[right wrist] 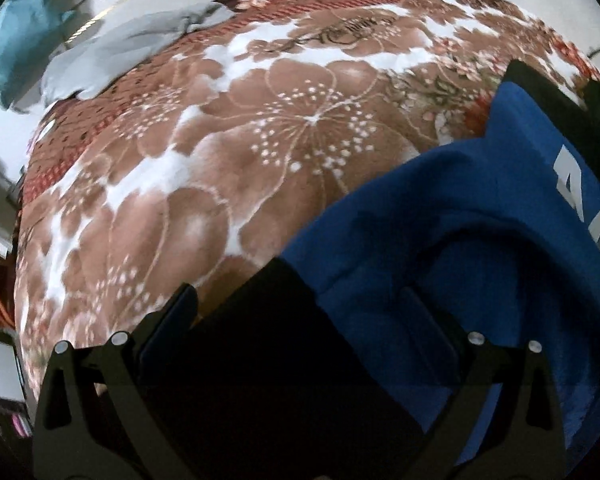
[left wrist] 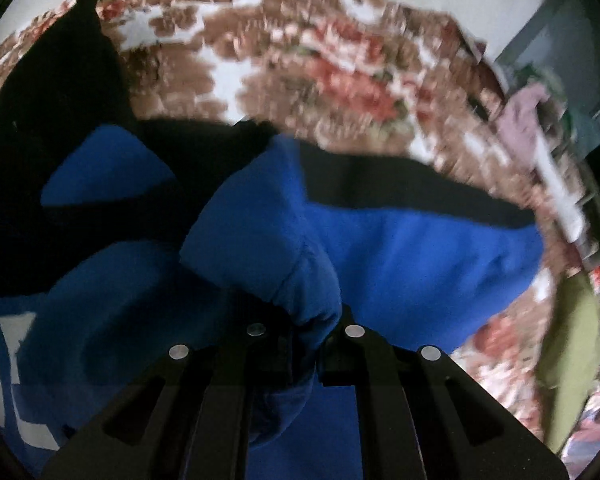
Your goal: Fold large clothes
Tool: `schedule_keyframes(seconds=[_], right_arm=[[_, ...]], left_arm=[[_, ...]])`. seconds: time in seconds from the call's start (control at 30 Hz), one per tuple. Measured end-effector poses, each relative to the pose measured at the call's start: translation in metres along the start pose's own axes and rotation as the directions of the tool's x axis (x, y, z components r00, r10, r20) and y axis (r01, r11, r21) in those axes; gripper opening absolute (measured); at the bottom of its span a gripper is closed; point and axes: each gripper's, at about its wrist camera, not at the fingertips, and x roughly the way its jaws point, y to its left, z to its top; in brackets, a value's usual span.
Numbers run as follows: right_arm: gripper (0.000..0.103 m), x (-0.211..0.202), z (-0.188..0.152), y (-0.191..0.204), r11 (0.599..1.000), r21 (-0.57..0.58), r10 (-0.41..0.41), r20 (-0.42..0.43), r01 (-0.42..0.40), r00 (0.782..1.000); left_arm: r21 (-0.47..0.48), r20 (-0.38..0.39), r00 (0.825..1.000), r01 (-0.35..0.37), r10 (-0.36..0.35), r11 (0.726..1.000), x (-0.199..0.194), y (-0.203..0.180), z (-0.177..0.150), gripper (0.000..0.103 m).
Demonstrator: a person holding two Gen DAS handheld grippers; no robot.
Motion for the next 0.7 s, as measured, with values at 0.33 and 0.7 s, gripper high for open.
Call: schedule_keyframes(seconds=[0.33,0.7], right_arm=[[0.098,-0.064,-0.034,-0.017,0.989,-0.039,-0.145,-0.027,0.143,0.989],[0.098,-0.14,-0.09,-0.184,0.851,0.158,-0.483,-0.138,0.501,0.865]], left_arm=[[0.014,-0.211,0.977,0.012,-0.008,1.0,-0.008,-0.056,-0.027,0.095],[-0.016,0.203,0.976,0.085,-0.08,0.996,-0.258,0.051,0.061,0.098]])
